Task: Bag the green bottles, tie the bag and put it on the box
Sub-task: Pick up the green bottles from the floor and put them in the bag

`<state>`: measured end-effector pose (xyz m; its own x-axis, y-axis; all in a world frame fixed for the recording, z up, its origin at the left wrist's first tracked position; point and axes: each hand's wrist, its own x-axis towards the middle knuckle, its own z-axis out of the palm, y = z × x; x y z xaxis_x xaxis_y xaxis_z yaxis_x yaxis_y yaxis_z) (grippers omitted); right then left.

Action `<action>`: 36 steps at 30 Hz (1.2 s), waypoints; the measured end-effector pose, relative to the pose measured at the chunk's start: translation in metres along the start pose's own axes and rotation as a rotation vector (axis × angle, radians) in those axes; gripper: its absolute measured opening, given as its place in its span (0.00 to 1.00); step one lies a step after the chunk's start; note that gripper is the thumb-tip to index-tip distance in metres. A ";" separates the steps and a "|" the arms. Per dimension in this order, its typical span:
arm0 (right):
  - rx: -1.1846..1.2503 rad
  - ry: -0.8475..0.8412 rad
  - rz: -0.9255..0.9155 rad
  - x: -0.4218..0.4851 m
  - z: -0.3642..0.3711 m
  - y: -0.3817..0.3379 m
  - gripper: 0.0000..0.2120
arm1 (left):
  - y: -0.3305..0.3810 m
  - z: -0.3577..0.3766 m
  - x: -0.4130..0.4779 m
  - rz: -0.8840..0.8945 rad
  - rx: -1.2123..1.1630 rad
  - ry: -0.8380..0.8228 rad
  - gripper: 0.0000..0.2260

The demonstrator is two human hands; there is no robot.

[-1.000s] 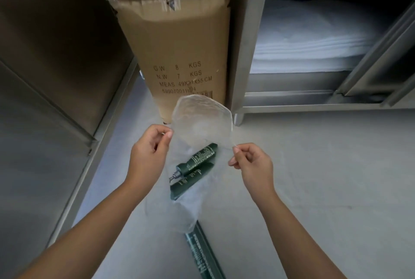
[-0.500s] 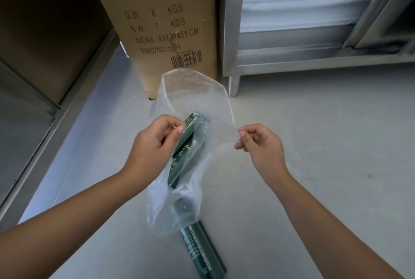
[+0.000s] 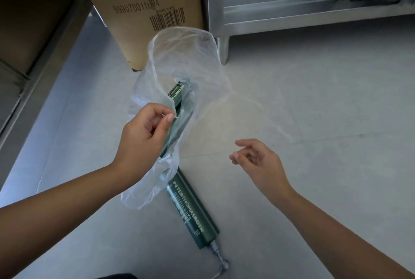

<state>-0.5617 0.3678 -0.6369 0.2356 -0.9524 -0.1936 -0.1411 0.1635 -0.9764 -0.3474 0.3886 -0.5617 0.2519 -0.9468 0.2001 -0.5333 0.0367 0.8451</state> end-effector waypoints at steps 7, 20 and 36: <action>-0.166 -0.289 0.156 -0.037 0.023 0.066 0.10 | -0.002 -0.011 -0.007 -0.048 0.005 0.045 0.08; -0.439 -0.461 0.289 -0.064 0.061 0.107 0.32 | -0.004 -0.040 -0.023 -0.077 -0.015 0.078 0.09; -0.352 -0.426 0.382 -0.059 0.071 0.095 0.30 | -0.001 -0.052 -0.028 -0.045 -0.024 0.089 0.07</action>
<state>-0.5211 0.4575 -0.7251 0.4556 -0.6475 -0.6108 -0.5779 0.3068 -0.7563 -0.3119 0.4318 -0.5422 0.3463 -0.9158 0.2036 -0.5002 0.0034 0.8659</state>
